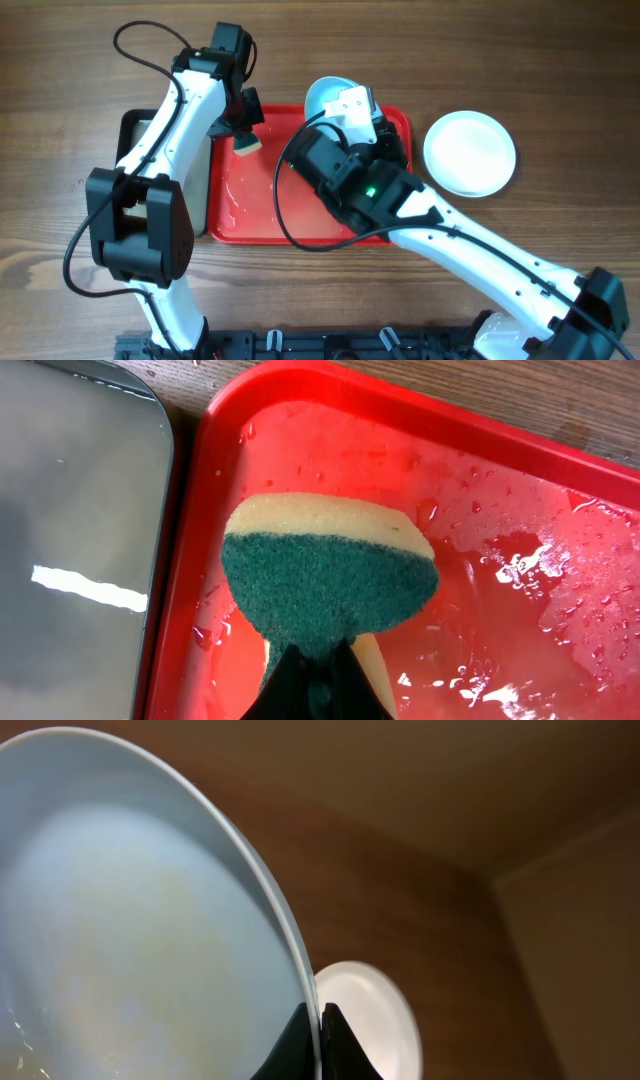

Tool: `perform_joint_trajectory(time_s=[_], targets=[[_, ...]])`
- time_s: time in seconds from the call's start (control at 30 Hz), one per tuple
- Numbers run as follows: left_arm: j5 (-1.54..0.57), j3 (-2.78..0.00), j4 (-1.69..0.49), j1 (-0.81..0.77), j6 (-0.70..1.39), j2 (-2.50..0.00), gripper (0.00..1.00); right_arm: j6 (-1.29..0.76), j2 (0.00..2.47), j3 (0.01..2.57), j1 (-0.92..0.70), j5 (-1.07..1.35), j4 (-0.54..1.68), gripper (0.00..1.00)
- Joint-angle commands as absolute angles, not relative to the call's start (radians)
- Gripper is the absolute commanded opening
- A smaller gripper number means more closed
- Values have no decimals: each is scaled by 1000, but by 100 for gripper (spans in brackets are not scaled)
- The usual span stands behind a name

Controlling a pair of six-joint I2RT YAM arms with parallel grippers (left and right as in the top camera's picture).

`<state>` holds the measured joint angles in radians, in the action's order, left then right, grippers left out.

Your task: Clean dirty plates on tray and stack at the side

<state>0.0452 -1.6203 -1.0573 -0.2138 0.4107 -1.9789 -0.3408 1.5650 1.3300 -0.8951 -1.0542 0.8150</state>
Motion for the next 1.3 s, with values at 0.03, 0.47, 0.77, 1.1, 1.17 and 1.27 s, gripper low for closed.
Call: perform_joint_trajectory(time_s=[0.03,0.47,0.77,1.1,1.17,1.27], targets=[[-5,-1584,-1027,-213,428,-1981,4,-285,1546,1329,-940,-1324,800,4],[-11,-1580,-1020,-213,428,-1981,4,-108,1546,1329,-952,-1473,636,4],[-11,-1580,-1020,-213,428,-1981,4,-190,1549,1327,-889,-875,661,4],[-11,-1580,-1020,-213,428,-1981,4,-488,1836,1327,-620,-2,720,4],[-11,-1580,-1020,-213,427,-1981,4,-508,1908,1327,-616,51,719,4],[-11,-1580,-1020,-213,427,-1981,4,-506,1958,1327,-601,128,712,8]])
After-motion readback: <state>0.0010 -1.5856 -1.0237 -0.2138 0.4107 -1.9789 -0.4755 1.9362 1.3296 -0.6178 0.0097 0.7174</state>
